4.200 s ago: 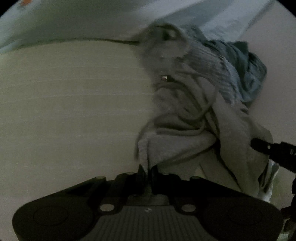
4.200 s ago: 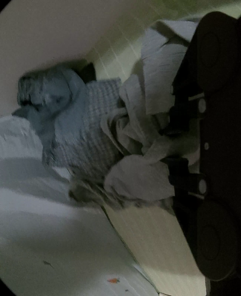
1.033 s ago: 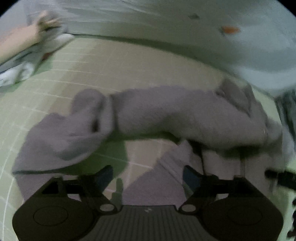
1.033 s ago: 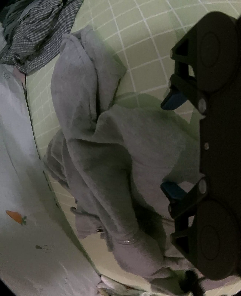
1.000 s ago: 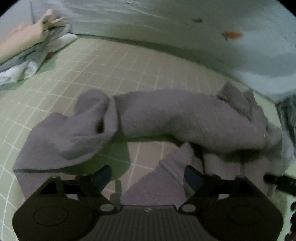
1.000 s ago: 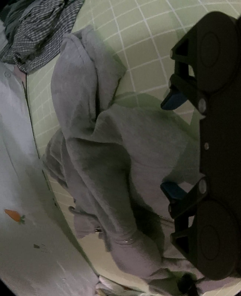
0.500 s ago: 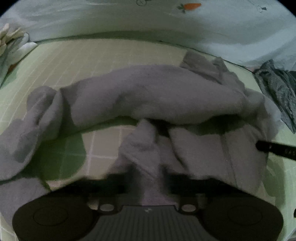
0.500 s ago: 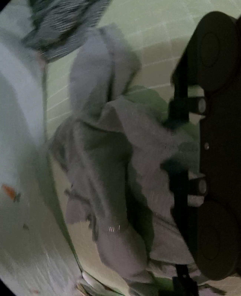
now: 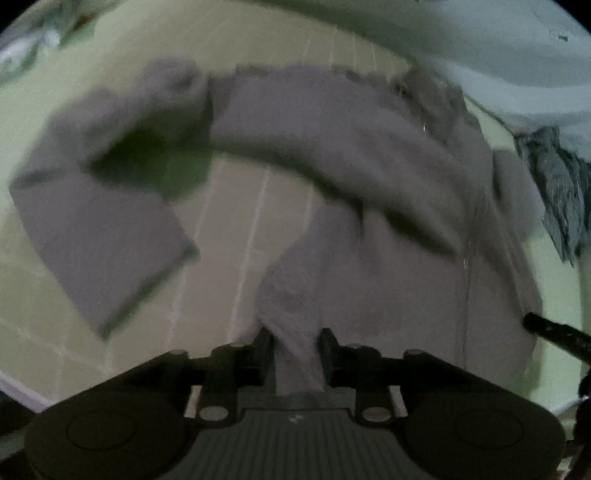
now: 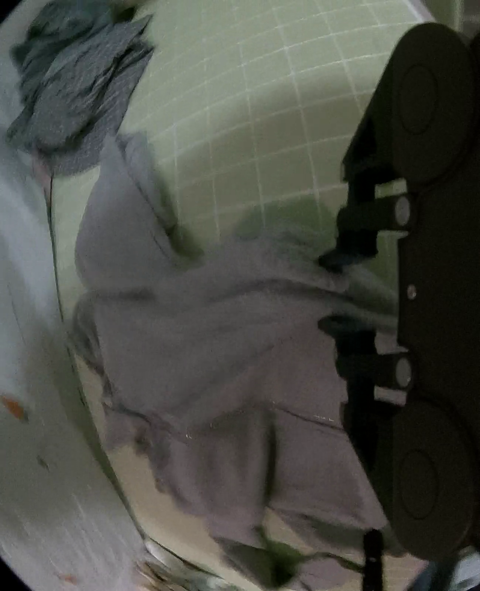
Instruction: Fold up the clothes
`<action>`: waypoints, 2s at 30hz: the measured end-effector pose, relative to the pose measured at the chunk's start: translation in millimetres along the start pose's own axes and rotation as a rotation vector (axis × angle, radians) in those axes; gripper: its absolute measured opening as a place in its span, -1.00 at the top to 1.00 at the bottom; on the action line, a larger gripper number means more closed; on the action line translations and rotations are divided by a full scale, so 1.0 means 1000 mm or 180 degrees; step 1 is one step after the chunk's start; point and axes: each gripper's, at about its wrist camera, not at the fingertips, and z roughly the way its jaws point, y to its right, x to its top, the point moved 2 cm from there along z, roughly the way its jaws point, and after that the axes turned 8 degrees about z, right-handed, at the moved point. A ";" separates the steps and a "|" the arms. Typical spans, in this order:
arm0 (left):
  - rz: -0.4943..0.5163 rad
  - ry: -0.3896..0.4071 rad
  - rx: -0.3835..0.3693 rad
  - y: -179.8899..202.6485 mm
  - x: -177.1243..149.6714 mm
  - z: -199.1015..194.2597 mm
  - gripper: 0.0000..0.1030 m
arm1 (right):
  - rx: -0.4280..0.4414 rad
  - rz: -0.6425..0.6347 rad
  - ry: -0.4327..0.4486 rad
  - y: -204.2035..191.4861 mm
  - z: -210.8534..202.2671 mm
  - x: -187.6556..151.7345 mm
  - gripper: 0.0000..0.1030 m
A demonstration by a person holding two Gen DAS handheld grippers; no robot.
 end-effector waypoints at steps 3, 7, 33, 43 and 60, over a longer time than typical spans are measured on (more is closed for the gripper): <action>-0.0026 0.0343 0.0336 -0.005 0.020 -0.012 -0.29 | -0.0077 -0.0010 0.0303 -0.008 -0.004 0.024 -0.24; -0.0241 0.0533 0.0527 -0.023 0.050 -0.014 -0.33 | -0.0054 0.0016 0.0553 -0.020 0.005 0.065 -0.44; -0.0803 -0.0010 0.1145 -0.098 0.131 0.064 -1.00 | 0.0211 0.0289 0.0282 -0.109 0.178 0.216 -0.74; -0.0822 -0.0006 0.1203 -0.095 0.130 0.063 -1.00 | 0.0290 -0.0256 0.0023 -0.136 0.209 0.191 0.28; -0.0835 -0.0023 0.1206 -0.100 0.135 0.068 -1.00 | -0.0146 0.0312 0.0286 -0.008 0.118 0.155 0.83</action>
